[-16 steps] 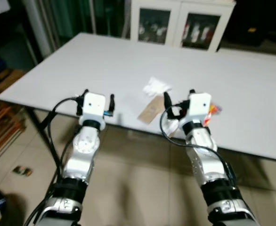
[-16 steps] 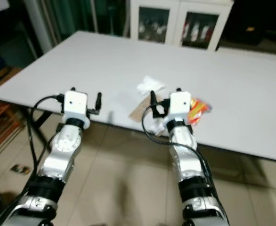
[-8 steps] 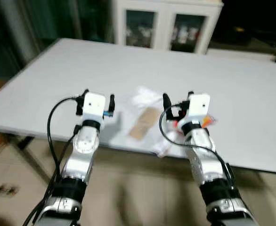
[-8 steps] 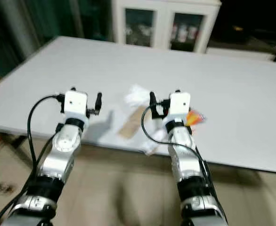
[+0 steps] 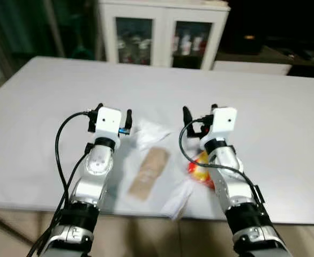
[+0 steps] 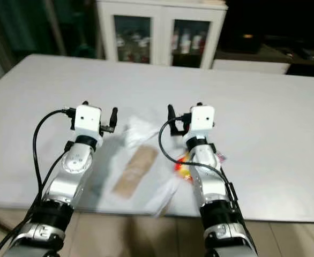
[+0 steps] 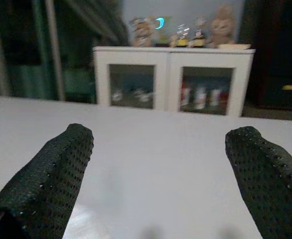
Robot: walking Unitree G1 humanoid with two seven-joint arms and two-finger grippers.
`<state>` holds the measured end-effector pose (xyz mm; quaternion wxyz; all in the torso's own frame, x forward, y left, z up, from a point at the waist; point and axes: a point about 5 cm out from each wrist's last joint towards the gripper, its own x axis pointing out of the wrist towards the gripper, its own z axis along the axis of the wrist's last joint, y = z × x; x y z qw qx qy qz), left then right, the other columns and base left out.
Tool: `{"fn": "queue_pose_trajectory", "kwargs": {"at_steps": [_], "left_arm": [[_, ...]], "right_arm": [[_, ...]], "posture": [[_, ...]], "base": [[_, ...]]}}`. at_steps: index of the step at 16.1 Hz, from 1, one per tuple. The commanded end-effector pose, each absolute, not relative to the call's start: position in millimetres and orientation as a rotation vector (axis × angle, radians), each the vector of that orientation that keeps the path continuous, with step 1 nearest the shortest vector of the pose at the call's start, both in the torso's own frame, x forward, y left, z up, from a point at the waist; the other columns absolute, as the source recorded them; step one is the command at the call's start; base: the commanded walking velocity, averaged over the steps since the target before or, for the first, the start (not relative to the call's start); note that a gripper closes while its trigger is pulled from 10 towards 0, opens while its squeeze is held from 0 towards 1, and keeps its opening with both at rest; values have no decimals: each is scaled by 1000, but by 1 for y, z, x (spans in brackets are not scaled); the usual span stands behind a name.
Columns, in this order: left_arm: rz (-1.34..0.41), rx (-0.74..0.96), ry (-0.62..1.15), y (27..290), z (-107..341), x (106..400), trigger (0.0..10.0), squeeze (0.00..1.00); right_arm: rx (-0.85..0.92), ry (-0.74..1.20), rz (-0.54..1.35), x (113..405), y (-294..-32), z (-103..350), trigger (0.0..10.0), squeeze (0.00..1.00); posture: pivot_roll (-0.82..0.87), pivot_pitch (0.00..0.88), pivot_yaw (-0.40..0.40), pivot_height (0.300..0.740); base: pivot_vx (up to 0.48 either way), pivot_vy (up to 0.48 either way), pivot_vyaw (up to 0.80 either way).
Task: Picking trash to rubbish bin
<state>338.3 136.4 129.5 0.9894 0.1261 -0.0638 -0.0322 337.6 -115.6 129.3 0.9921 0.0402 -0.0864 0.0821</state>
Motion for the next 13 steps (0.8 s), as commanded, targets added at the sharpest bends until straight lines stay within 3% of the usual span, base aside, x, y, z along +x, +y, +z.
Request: {"fn": "queue_pose_trajectory", "kwargs": {"at_steps": [1, 3, 8, 10, 11, 13], "left_arm": [[-112, 241, -131, 122, 131, 338, 10000, 0], [-132, 238, -124, 121, 130, 337, 10000, 0], [-198, 238, -103, 112, 125, 333, 10000, 0], [-288, 214, -25, 103, 111, 329, 10000, 0], [-398, 243, 104, 97, 84, 321, 10000, 0], [-429, 258, 165, 97, 69, 314, 10000, 0]], "right_arm": [[74, -186, 122, 338, -130, 132, 10000, 0], [77, -183, 120, 338, -130, 131, 10000, 0], [76, -178, 124, 337, -128, 130, 10000, 0], [73, -179, 127, 337, -128, 130, 10000, 0], [74, -182, 127, 336, -126, 130, 10000, 0], [79, -186, 126, 334, -125, 130, 10000, 0]], "posture": [[16, 0, -43, 740], [17, 0, -44, 740], [11, 7, -39, 740], [4, 4, -30, 740], [-13, 0, -19, 740], [-17, 0, -13, 740]], "base": [[461, 0, 0], [459, 0, 0], [0, 0, 0], [0, 0, 0], [0, 0, 0], [0, 0, 0]]}}
